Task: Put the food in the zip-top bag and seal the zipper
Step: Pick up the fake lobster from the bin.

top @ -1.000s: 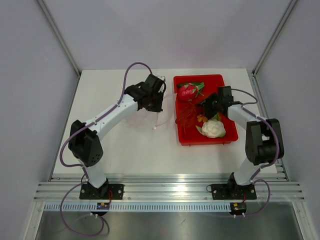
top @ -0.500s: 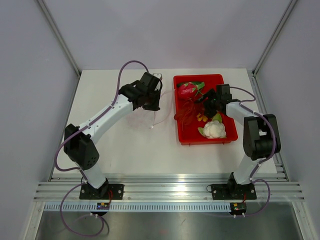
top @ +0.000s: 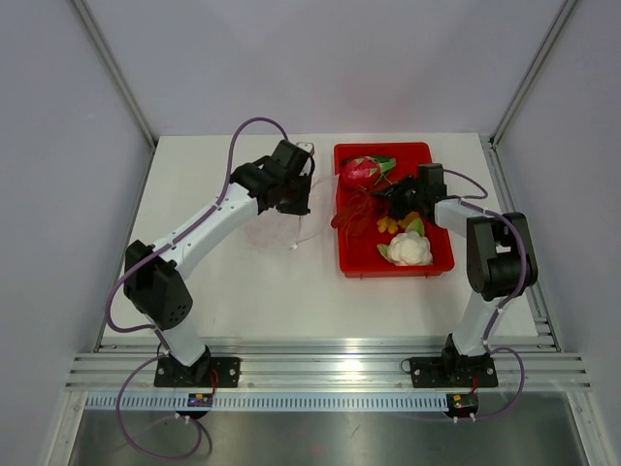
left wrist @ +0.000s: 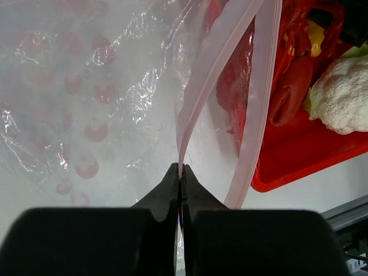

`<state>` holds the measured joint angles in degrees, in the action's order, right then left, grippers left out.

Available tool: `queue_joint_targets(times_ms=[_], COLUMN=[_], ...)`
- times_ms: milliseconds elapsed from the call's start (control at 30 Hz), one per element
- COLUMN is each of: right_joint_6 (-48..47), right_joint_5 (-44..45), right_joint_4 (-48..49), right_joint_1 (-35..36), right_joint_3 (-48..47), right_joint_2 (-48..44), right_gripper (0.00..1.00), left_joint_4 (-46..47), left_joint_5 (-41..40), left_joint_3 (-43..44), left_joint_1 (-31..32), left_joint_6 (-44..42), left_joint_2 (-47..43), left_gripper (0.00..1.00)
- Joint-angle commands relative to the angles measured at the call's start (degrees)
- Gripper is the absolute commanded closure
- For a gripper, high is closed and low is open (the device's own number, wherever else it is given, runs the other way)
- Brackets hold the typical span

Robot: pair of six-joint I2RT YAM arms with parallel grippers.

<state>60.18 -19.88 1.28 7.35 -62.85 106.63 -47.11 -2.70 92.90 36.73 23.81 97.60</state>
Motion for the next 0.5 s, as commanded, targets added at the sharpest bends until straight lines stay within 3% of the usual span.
queue_joint_targets(times_ms=[0,67,100,200,467], right_joint_6=[1.08,0.20,-0.32,-2.78,-9.28], right_joint_5=[-0.08,0.89,1.42,4.32,15.81], right_joint_4=[5.05,4.70,4.26,1.10,-9.35], right_joint_1=[0.56,0.56,0.56,0.56,0.64], right_joint_3=[2.11,2.99,3.17,3.35,3.79], right_joint_2=[-0.80,-3.52,-4.66,-10.20,-27.07], right_gripper=[0.66,0.77,0.88,1.00,1.00], left_joint_4=[0.71,0.71,0.71,0.62,-0.96], left_joint_5=[1.12,1.12,1.03,1.12,2.35], left_joint_3=[1.49,1.32,1.32,1.67,6.23], left_joint_1=[-0.26,-0.17,-0.17,-0.26,-0.26], left_joint_6=[-0.17,-0.08,0.00,0.18,2.11], left_joint_2=[-1.80,-1.98,-1.98,-2.15,0.39], left_gripper=[1.00,1.00,1.00,1.00,1.00])
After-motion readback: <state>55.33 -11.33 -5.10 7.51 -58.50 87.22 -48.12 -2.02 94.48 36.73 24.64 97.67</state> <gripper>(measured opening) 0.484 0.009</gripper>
